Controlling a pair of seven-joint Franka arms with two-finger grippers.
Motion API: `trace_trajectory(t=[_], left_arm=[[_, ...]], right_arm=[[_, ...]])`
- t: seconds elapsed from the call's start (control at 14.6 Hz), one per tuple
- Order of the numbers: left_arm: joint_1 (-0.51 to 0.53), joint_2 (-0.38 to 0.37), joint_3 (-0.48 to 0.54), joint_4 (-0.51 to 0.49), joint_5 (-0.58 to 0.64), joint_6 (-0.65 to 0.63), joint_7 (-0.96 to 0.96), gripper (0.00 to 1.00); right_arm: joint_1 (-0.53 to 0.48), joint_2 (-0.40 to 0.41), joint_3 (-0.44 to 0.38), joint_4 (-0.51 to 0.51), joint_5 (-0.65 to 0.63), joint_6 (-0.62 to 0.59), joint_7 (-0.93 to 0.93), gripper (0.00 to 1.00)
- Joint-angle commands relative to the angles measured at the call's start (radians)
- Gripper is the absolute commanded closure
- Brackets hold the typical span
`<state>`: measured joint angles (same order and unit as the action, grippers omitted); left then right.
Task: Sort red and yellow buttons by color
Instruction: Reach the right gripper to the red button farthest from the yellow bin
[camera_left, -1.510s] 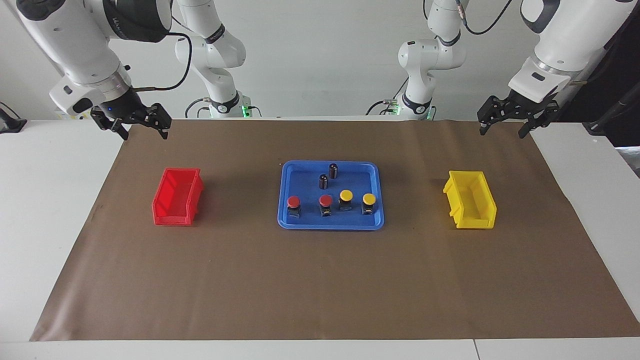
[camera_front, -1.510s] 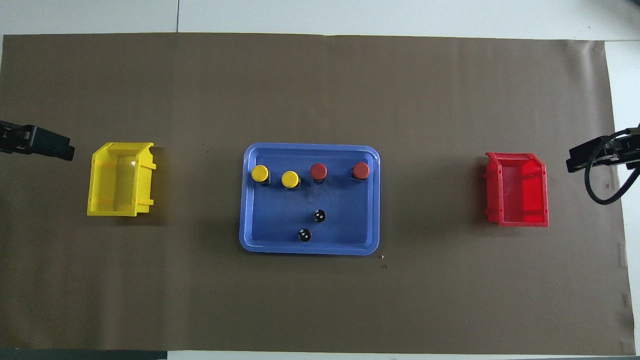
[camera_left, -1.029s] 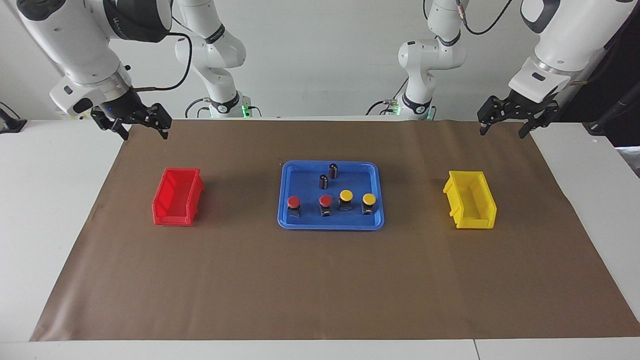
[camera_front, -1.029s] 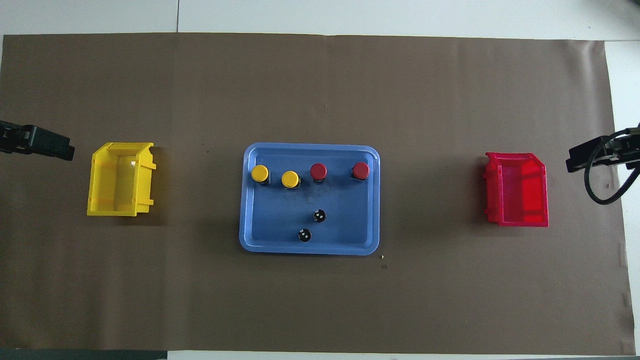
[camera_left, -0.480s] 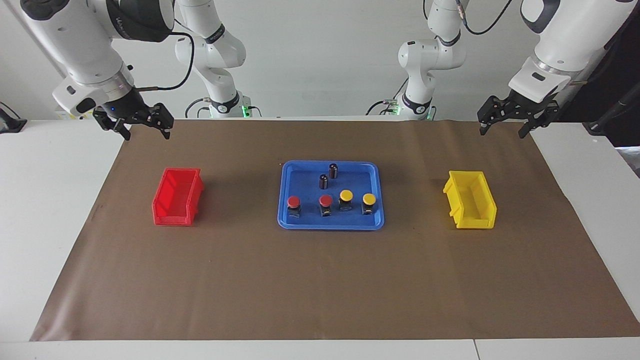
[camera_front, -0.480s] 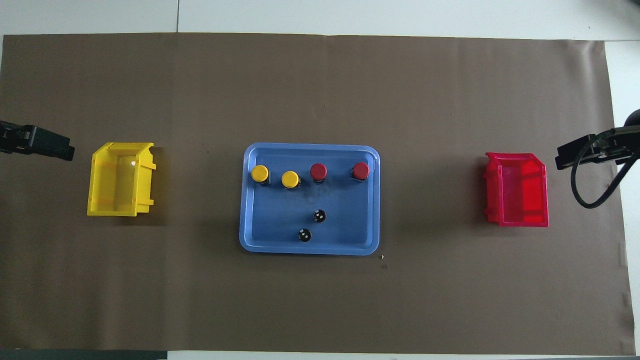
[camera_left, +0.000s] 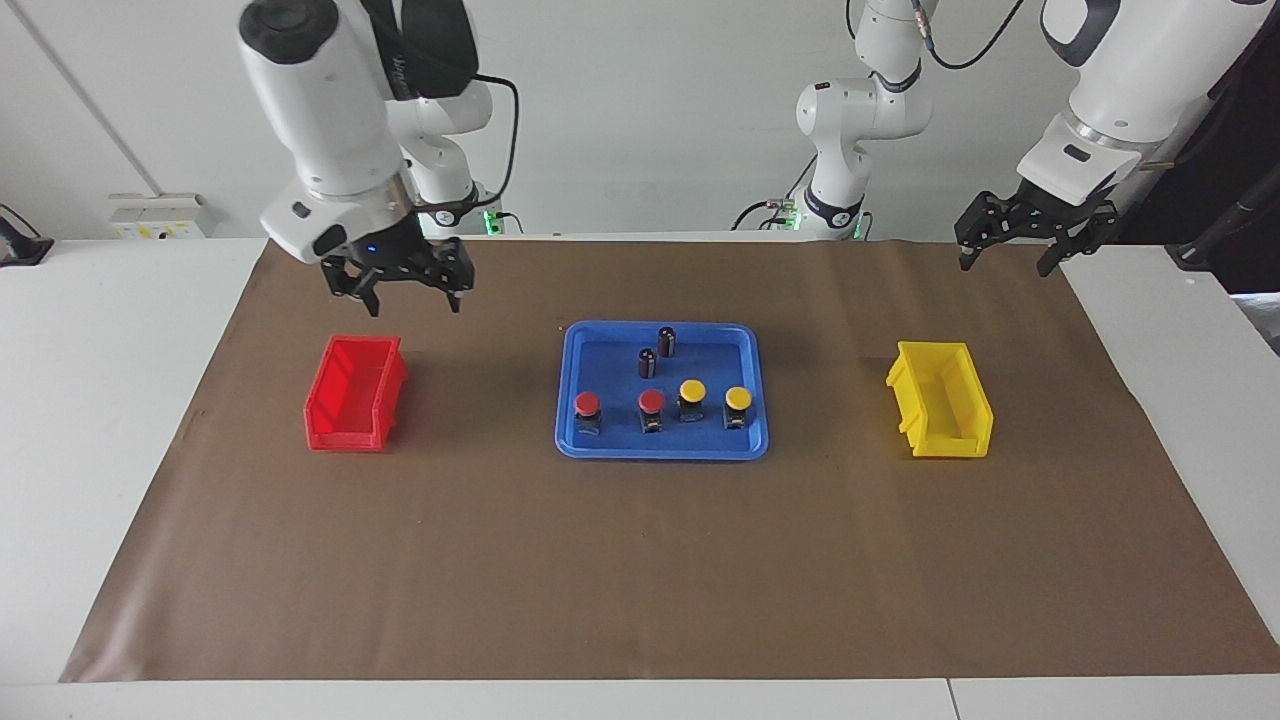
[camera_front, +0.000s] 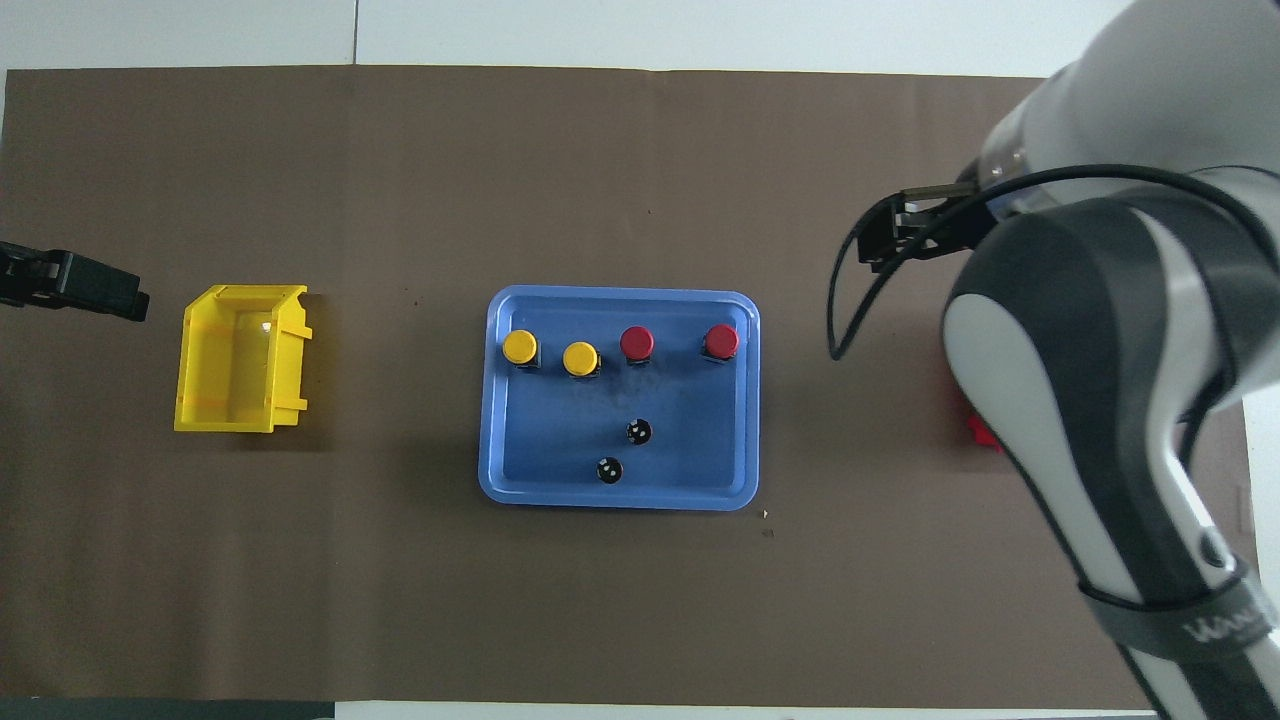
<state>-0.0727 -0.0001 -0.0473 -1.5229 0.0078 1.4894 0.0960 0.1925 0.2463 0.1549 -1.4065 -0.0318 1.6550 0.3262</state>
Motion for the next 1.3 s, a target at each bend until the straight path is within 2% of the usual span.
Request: trace_trajectory(t=[0.0,0.21,0.48,0.75,1.1,1.17,1.24], left_arm=[[0.005,-0.029,0.003,-0.030,-0.009,0.000,0.005,0.00],[0.005,-0.029,0.003,-0.030,-0.009,0.000,0.005,0.00],[-0.009,-0.027,-0.006,-0.030,-0.011,0.000,0.001,0.00],[-0.002,-0.027,0.000,-0.029,-0.011,0.011,-0.008,0.00],[0.004,-0.031,-0.002,-0.039,-0.011,0.018,-0.045,0.00],[0.004,-0.031,-0.002,-0.040,-0.011,0.023,-0.045,0.00],[0.004,-0.031,-0.002,-0.042,-0.011,0.032,-0.047,0.00]], right_arm=[[0.097,0.092,0.002,-0.021,-0.017,0.133,0.163,0.00],[0.136,0.123,0.002,-0.152,-0.017,0.305,0.241,0.00],[0.139,0.076,0.002,-0.363,-0.019,0.457,0.241,0.00],[0.153,0.085,0.003,-0.397,-0.017,0.491,0.249,0.13],[0.162,0.088,0.002,-0.447,-0.019,0.543,0.248,0.23],[0.160,0.087,0.002,-0.450,-0.019,0.545,0.243,0.27],[0.159,0.087,0.002,-0.450,-0.019,0.543,0.240,0.37]])
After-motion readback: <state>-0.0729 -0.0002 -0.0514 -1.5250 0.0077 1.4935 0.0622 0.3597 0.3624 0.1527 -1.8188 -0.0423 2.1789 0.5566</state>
